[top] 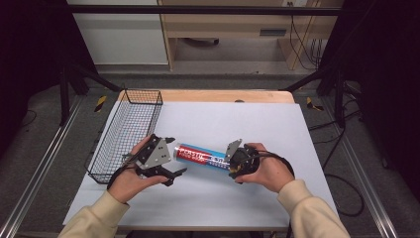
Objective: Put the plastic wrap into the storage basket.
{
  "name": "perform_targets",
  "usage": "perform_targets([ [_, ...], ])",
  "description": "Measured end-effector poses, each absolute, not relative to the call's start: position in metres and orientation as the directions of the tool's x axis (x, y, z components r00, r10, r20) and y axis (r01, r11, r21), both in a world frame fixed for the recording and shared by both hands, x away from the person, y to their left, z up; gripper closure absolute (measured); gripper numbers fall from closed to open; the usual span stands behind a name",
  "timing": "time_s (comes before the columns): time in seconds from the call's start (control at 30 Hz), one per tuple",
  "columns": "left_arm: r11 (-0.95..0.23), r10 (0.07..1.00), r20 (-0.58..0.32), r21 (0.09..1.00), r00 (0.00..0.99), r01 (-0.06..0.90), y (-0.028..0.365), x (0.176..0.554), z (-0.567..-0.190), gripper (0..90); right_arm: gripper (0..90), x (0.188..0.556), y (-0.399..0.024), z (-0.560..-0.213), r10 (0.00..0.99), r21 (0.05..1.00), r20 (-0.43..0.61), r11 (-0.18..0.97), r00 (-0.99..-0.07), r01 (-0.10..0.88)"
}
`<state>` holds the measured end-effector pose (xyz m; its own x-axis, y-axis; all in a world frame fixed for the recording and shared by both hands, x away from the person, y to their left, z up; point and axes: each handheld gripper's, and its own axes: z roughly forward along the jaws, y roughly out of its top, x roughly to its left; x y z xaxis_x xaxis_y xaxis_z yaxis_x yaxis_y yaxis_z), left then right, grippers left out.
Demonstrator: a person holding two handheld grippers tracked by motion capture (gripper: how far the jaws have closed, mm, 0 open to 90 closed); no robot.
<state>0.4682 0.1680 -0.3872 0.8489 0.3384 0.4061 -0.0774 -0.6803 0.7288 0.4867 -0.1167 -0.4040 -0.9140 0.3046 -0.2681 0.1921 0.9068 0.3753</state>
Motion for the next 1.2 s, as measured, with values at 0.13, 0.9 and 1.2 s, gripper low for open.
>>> perform_targets([
  [0.13, -0.728, 0.276, 0.448, 0.675, 0.851, -0.119, 0.154, 0.474, -0.382, 3.6, 31.9, 0.493, -0.122, -0.389, 0.293, 0.359, -0.299, 0.916, -0.908, 0.178],
  [0.9, -0.766, 0.209, 0.547, 0.607, 0.811, -0.212, 0.124, 0.489, -0.355, 5.2, 32.0, 0.499, -0.121, -0.348, 0.217, 0.296, -0.355, 0.949, -0.909, 0.111],
  [1.2, -0.781, 0.188, 0.565, 0.582, 0.803, -0.227, 0.117, 0.495, -0.35, 6.1, 32.0, 0.5, -0.118, -0.331, 0.207, 0.289, -0.386, 0.953, -0.899, 0.096],
])
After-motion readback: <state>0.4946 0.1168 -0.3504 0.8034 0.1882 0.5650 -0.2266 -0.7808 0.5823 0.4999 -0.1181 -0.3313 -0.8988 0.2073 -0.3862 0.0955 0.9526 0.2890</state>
